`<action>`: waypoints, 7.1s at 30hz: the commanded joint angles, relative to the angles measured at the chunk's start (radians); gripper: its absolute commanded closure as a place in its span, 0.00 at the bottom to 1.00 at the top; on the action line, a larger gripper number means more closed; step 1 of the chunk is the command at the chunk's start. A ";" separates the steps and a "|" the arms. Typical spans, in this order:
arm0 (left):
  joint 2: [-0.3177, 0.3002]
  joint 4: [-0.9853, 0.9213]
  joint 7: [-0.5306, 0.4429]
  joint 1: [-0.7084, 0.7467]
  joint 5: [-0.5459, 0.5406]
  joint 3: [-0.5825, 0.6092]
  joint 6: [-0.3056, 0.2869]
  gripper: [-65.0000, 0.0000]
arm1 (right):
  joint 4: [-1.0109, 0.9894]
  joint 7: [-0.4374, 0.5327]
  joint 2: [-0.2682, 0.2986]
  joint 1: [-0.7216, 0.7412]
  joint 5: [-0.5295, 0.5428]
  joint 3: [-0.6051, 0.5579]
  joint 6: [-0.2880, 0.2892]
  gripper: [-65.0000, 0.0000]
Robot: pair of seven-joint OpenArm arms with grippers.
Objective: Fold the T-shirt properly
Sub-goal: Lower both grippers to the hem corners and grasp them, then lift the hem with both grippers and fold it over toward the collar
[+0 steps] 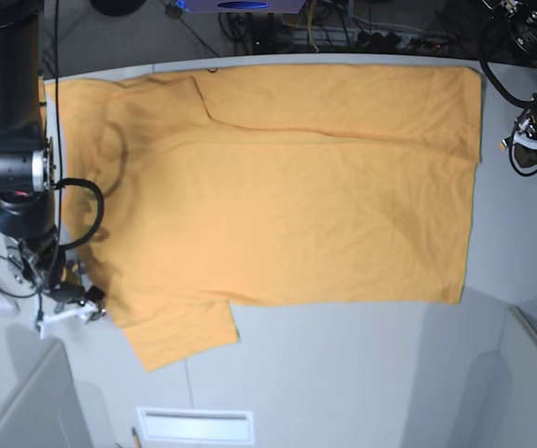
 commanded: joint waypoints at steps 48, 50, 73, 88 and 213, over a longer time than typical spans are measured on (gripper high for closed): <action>-0.033 -0.399 -0.167 -0.498 0.487 0.258 0.004 0.13 | 0.022 0.074 -0.072 -0.005 -0.064 -0.095 0.000 1.00; -0.050 -0.496 -0.209 -0.563 0.521 0.312 0.002 0.13 | 0.022 0.074 -0.072 -0.006 -0.064 -0.095 0.000 1.00; -0.119 -1.602 -0.836 -1.069 0.527 0.666 0.001 0.13 | 0.024 0.074 -0.072 -0.019 -0.064 -0.093 0.000 1.00; -0.076 -1.598 -0.841 -1.011 0.521 0.715 -0.001 0.65 | 0.024 0.078 -0.072 -0.020 -0.063 -0.091 0.000 1.00; -0.038 0.058 -0.123 -0.035 0.357 0.372 -0.001 1.00 | 1.790 -0.901 -0.036 -1.056 -0.057 0.777 0.008 1.00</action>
